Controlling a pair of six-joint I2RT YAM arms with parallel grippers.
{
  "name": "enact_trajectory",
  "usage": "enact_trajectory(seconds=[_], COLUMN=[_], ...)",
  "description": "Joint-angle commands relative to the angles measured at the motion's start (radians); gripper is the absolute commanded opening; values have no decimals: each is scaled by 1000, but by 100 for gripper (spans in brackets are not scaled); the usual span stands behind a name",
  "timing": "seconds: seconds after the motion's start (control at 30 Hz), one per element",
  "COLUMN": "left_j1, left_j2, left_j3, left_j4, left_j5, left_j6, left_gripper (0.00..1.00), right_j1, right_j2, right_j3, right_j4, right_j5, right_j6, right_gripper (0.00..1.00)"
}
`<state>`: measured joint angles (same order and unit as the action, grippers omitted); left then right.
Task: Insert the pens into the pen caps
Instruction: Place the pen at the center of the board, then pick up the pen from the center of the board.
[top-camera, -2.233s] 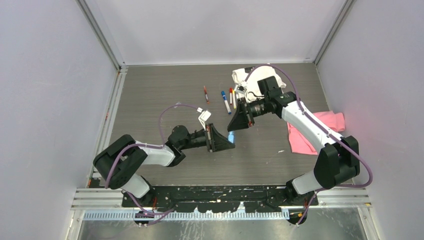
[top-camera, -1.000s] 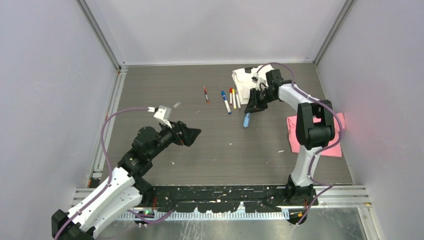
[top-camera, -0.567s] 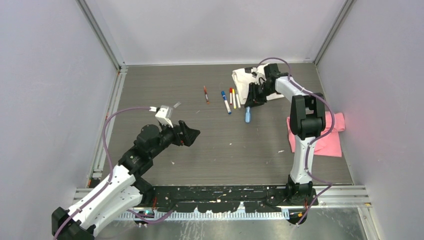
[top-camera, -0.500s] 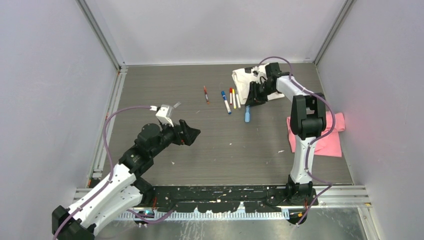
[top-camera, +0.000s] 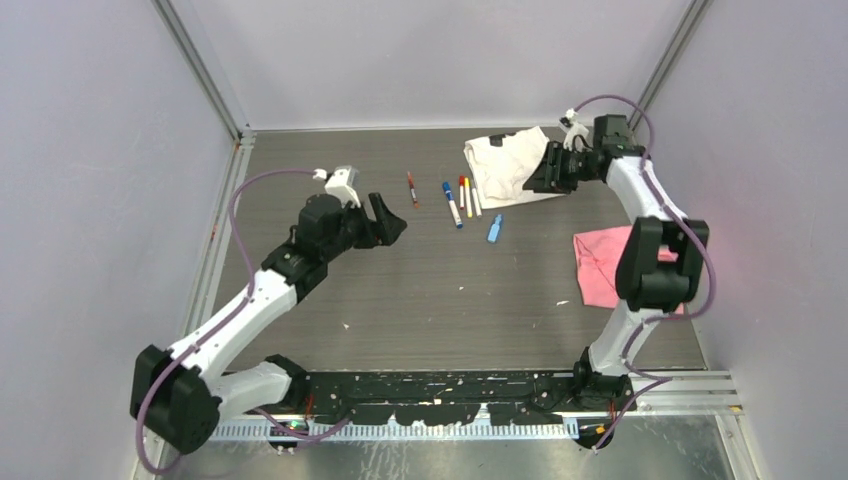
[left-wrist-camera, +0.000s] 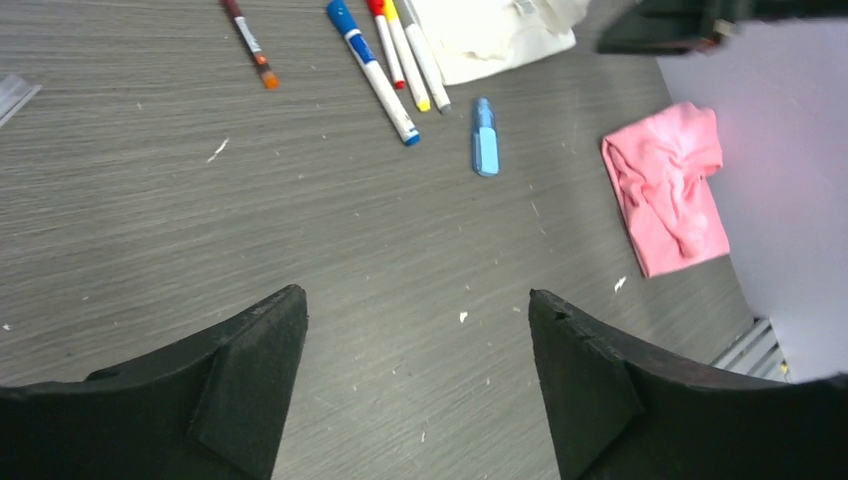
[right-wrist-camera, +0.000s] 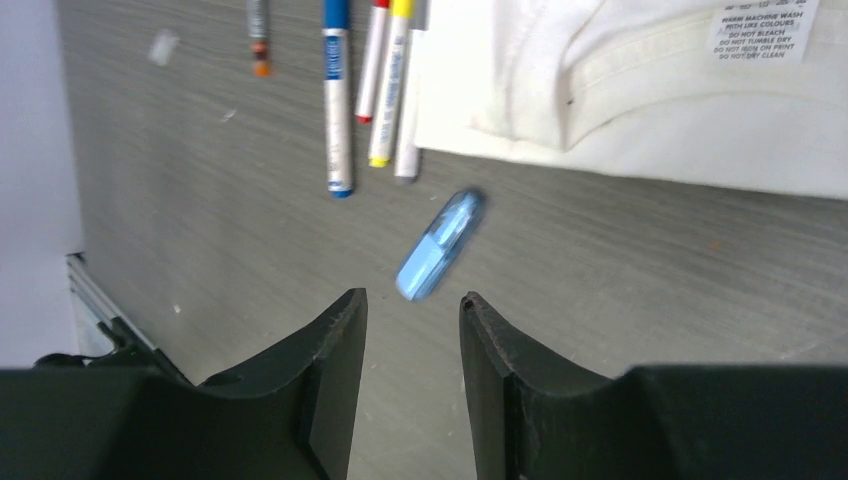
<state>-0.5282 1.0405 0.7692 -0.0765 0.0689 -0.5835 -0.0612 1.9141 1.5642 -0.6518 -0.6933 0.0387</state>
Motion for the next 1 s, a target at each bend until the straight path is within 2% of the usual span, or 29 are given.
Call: enact_trajectory(seconds=[0.0, 0.13, 0.17, 0.2, 0.23, 0.37, 0.57, 0.8, 0.97], left_j1=[51, 70, 72, 75, 74, 74, 74, 71, 67], left_j2=[141, 313, 359, 419, 464, 649, 902, 1193, 1323], left_j3=[118, 254, 293, 334, 380, 578, 868, 1212, 1361], left_j4=[-38, -132, -162, -198, -231, -347, -522, -684, -727], left_j5=[32, -31, -52, -91, -122, -195, -247, -236, -250], left_j6=[-62, -86, -88, -92, -100, -111, -113, -63, -67], left_gripper=[73, 67, 63, 54, 49, 42, 41, 49, 50], right_j1=[-8, -15, -19, -27, -36, -77, -103, -118, -129], right_j2=[-236, -394, -431, -454, -464, -479, -460, -445, -439], right_j3=[-162, -375, -425, -458, -481, -550, -545, -546, -544], right_j4=[114, 246, 285, 313, 314, 352, 348, 347, 345], right_j5=[-174, -225, -235, -255, -285, -348, -365, -379, -387], right_j6=[-8, 9, 21, 25, 26, 40, 35, 28, 25], right_gripper=[46, 49, 50, 51, 51, 51, 51, 51, 51])
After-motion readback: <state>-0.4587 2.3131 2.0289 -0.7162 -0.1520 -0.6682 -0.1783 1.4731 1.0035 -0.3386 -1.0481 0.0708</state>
